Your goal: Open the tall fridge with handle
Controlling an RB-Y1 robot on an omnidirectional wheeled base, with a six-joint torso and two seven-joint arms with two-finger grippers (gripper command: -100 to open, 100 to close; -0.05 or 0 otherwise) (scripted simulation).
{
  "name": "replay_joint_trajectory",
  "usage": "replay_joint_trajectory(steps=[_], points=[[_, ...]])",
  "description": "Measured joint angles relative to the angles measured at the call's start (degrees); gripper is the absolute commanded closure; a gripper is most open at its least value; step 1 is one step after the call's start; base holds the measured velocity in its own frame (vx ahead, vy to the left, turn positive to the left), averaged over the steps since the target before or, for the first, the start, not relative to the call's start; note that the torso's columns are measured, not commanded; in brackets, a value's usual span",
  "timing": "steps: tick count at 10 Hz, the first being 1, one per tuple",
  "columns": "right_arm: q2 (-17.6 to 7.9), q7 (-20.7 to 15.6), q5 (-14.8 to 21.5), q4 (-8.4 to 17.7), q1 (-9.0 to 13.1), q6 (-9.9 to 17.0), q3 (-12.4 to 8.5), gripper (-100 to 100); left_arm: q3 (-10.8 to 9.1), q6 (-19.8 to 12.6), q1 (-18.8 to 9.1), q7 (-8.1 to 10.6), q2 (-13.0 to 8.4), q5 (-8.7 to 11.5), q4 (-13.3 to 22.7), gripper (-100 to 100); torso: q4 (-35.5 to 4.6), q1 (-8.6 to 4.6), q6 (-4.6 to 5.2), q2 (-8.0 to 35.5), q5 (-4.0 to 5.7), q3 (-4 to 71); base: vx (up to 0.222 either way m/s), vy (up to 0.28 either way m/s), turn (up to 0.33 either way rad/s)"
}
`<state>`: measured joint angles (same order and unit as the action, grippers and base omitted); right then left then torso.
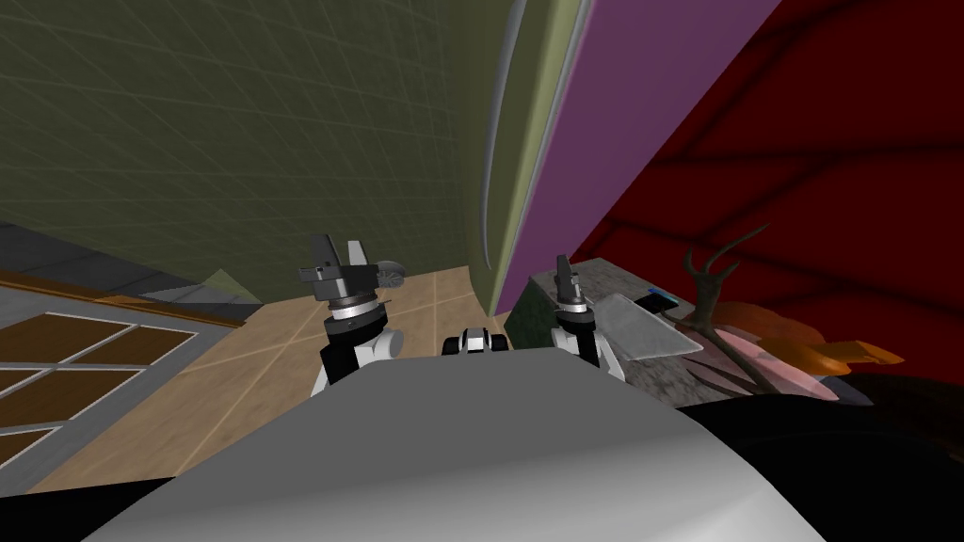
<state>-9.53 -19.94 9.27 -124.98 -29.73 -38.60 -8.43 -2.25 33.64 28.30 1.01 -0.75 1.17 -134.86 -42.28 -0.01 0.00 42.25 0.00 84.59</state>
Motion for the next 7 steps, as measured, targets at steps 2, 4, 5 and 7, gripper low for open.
replay_joint_trajectory(steps=[2,4,5,7], points=[[-0.3,-2.6,1.5,0.7,0.0,-0.9,-0.8,-100,0.0,0.0,0.0,0.0,0.0,0.0,0.0,0,0.0,0.01,0.0,0.1,0.0,0.0,0.048,0.045,-0.007],[-0.5,-5.3,3.2,1.5,0.0,-1.8,-1.5,-100,0.0,0.0,0.0,0.0,0.0,0.0,0.0,0,0.0,0.01,0.0,0.0,0.0,0.0,0.058,0.041,-0.007],[-0.6,-6.4,3.8,1.7,-0.1,-2.1,-1.7,-100,0.0,0.0,0.0,0.0,0.0,0.0,0.0,0,0.0,-0.01,0.0,0.0,0.0,0.0,0.055,0.058,-0.006],[-0.9,-9.1,5.4,2.8,0.0,-3.1,-2.6,-100,0.0,0.0,0.0,0.0,0.0,0.0,0.0,0,0.0,0.01,0.0,0.0,-0.01,0.0,0.064,0.045,-0.01]])
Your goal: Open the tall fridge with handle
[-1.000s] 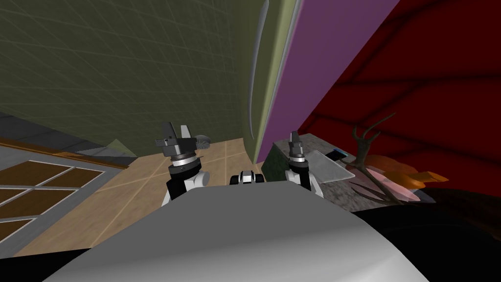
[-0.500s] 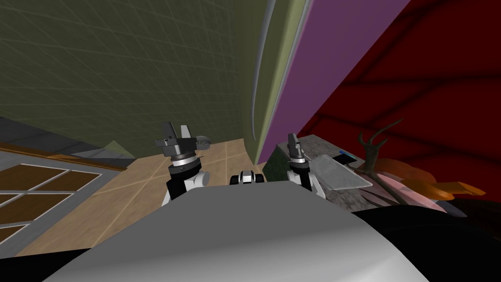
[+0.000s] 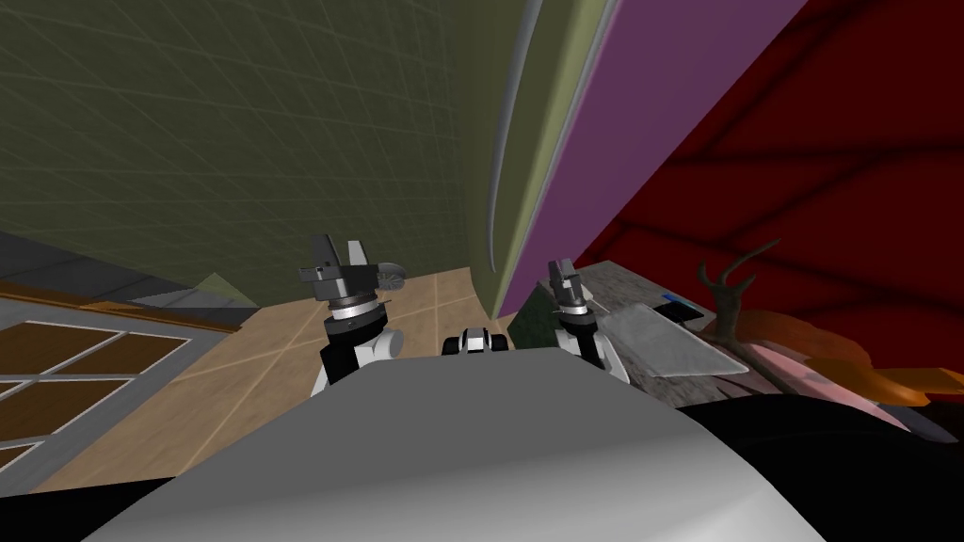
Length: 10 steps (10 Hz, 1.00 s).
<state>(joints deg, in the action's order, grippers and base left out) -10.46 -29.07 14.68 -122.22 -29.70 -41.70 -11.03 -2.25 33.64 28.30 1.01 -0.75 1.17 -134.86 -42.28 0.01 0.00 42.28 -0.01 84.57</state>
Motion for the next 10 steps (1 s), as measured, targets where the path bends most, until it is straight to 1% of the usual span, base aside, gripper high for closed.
replay_joint_trajectory(steps=[2,3,6,10], points=[[-0.2,-2.8,1.7,0.7,-0.2,-1.0,-0.8,-100,0.0,0.0,0.0,0.0,0.0,0.0,0.0,0,0.0,-0.05,0.0,0.0,0.02,0.0,0.06,0.05,-0.008],[-0.4,-4.3,2.9,1.5,-0.3,-1.8,-1.3,-100,0.0,0.0,0.0,0.0,0.0,0.0,0.0,0,0.0,0.05,0.0,0.0,0.0,0.0,0.054,0.054,-0.009],[-0.8,-8.6,5.4,2.9,-0.2,-3.1,-2.4,-100,0.0,0.0,0.0,0.0,0.0,0.0,0.0,0,0.0,-0.03,0.0,0.0,0.01,0.0,0.068,0.053,-0.008],[-1.4,-14.5,9.0,5.1,-0.3,-5.2,-4.3,-100,0.0,0.0,0.0,0.0,0.0,0.0,0.0,0,0.0,0.0,0.0,0.1,0.0,0.0,0.06,0.048,-0.009]])
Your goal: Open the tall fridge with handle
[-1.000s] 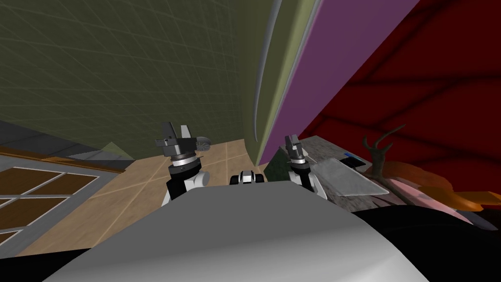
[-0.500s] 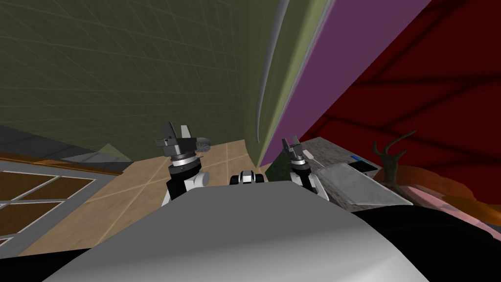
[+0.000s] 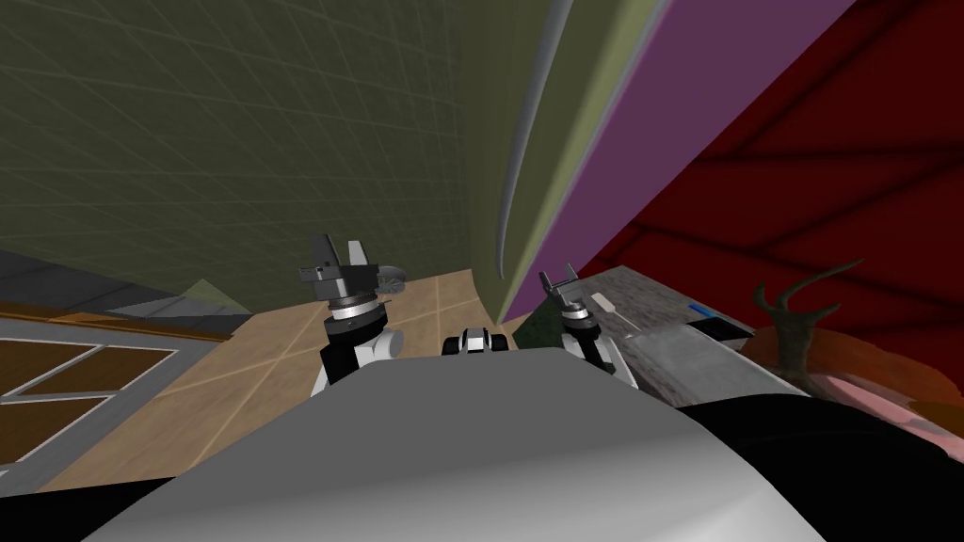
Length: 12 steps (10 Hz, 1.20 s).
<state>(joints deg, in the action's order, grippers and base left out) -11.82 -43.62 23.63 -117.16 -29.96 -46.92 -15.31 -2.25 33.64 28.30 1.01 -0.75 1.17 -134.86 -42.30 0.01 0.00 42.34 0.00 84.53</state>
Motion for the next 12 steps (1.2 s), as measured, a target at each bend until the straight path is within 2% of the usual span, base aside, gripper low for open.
replay_joint_trajectory(steps=[12], points=[[-0.5,-18.1,11.0,7.0,0.0,-6.1,-5.2,-100,0.0,0.0,0.0,0.0,0.0,0.0,0.0,0,0.0,0.0,0.0,0.0,-0.01,0.0,0.064,0.053,-0.01]])
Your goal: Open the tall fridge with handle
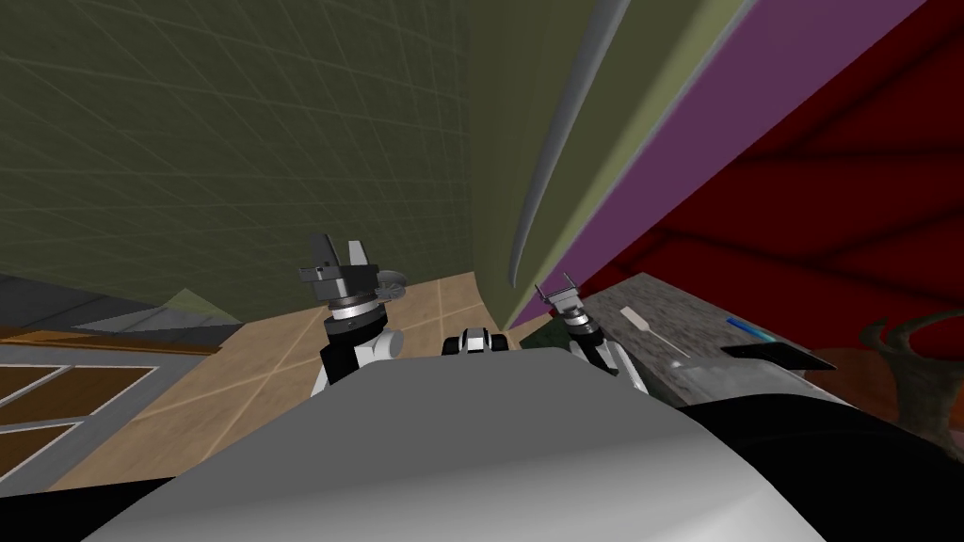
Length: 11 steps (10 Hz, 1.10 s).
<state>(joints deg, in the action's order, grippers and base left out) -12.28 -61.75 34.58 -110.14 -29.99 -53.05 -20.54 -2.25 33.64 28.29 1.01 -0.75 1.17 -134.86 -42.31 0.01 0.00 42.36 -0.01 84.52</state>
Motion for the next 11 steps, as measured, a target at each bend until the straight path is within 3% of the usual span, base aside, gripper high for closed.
replay_joint_trajectory(steps=[6,11], points=[[0.5,-8.3,4.8,3.6,0.1,-2.7,-2.5,-100,0.0,0.0,0.0,0.0,0.0,0.0,0.0,0,0.0,-0.01,0.0,-0.1,0.01,0.0,0.051,0.043,-0.009],[2.6,-16.4,9.7,6.8,0.0,-5.5,-5.0,-100,0.0,0.0,0.0,0.0,0.0,0.0,0.0,0,0.4,-0.03,-0.32,-0.8,0.19,0.4,0.067,0.057,-0.025]])
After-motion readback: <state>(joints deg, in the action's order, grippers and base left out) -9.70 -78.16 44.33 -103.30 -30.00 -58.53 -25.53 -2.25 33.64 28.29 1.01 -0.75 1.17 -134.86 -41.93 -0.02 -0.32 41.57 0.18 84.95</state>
